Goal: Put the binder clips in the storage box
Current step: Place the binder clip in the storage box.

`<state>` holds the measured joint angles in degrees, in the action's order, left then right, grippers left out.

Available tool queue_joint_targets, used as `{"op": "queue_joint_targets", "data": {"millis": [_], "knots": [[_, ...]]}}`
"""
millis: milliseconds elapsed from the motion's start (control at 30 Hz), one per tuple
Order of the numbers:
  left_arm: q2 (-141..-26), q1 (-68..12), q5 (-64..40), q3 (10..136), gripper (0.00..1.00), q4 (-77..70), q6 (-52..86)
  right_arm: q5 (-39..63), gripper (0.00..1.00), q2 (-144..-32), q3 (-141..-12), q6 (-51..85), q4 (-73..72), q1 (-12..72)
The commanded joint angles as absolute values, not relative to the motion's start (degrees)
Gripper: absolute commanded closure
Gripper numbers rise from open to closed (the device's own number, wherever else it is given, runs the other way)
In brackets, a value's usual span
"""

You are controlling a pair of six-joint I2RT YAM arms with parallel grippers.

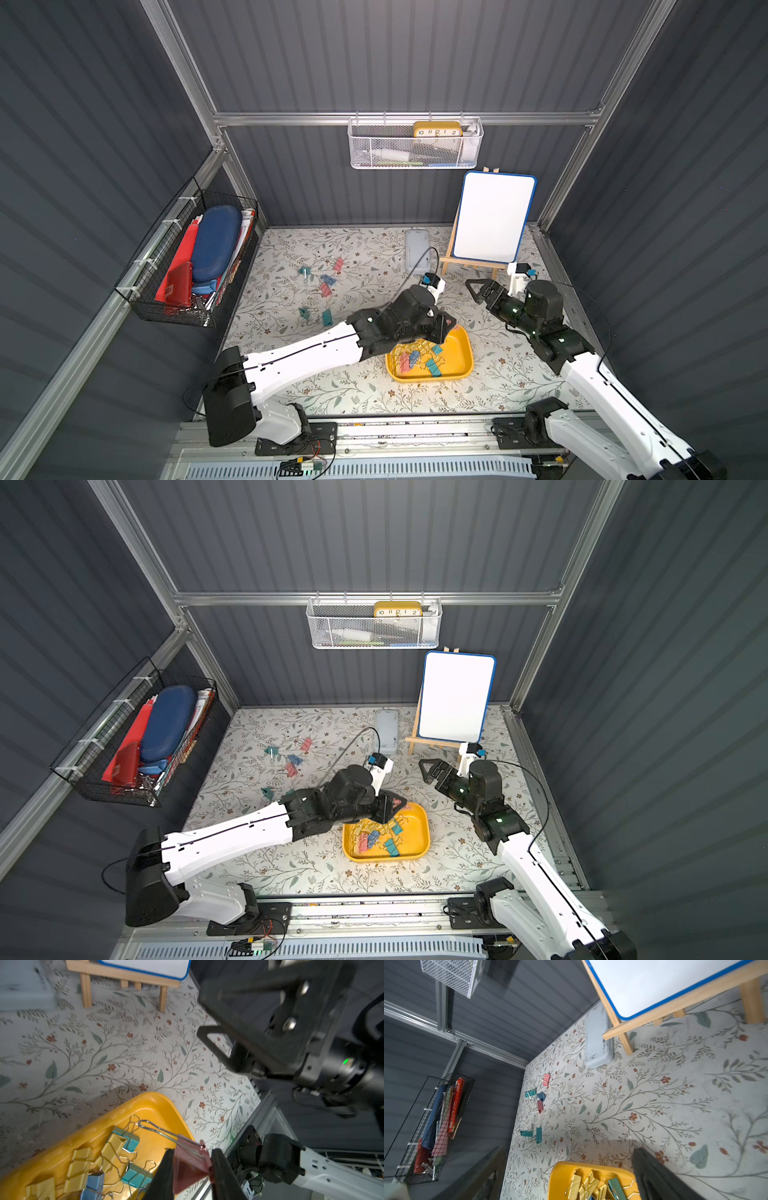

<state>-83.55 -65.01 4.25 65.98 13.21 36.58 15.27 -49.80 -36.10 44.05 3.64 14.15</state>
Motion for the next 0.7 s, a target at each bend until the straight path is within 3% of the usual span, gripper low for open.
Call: {"op": "queue_joint_targets", "data": {"millis": [0, 333, 533, 667], "knots": [[-87.37, -68.09, 9.85, 63.15, 0.75, 12.13, 38.52, 11.77, 0.01, -48.97, -36.44, 43.49, 6.47, 13.49], [-95.11, -69.1, 14.38, 53.65, 0.68, 3.0, 41.68, 15.23, 0.01, -48.3, -35.9, 43.07, 7.68, 13.27], [-91.91, -69.08, 16.58, 53.24, 0.48, 2.85, 43.04, 23.9, 0.01, -48.01, -35.51, 43.0, 3.12, 13.36], [-85.97, -68.8, 21.36, 55.06, 0.43, 5.89, 43.2, 28.01, 0.01, -48.25, -36.79, 43.07, 2.15, 13.45]]}}
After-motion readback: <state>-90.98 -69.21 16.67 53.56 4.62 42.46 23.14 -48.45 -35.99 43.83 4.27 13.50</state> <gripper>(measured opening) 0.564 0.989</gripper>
